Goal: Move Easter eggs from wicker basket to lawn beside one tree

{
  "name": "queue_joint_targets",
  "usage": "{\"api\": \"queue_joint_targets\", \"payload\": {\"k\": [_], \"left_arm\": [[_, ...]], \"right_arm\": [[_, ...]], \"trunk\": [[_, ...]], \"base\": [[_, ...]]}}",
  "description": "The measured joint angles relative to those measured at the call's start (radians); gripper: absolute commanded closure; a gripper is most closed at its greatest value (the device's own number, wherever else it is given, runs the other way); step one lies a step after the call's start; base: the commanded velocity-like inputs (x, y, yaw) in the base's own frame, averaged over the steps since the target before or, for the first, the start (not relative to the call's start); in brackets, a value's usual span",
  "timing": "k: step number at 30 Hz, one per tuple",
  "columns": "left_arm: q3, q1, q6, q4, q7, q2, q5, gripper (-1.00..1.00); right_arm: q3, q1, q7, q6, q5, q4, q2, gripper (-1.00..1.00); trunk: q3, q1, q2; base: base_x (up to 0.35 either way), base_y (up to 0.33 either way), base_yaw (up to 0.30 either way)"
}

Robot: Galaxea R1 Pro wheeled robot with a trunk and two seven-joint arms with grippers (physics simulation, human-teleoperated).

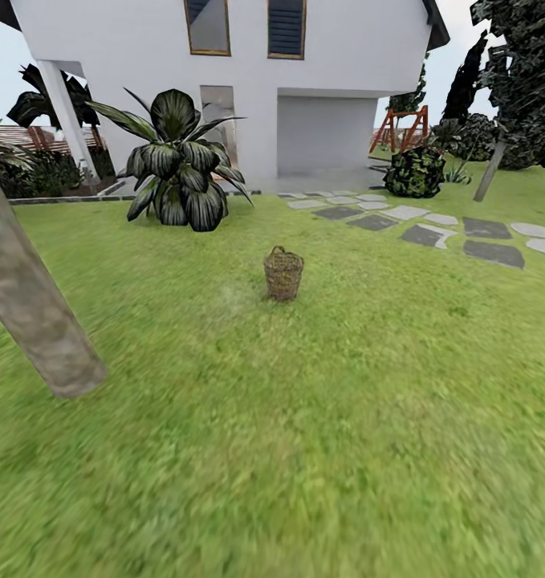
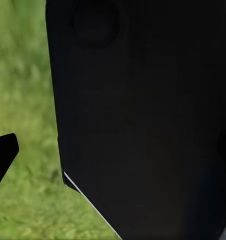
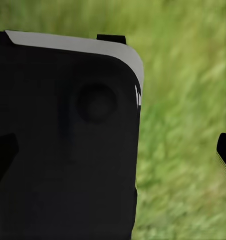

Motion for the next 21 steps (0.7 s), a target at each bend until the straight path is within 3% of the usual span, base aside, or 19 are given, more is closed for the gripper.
{"api": "queue_joint_targets", "payload": {"k": [21], "left_arm": [[0.000, 0.000, 0.000, 0.000, -0.001, 0.000, 0.000, -1.00]], "right_arm": [[0.000, 0.001, 0.000, 0.000, -0.001, 0.000, 0.000, -1.00]], "trunk": [[0.000, 0.000, 0.000]], "base": [[0.274, 0.000, 0.000]]}}
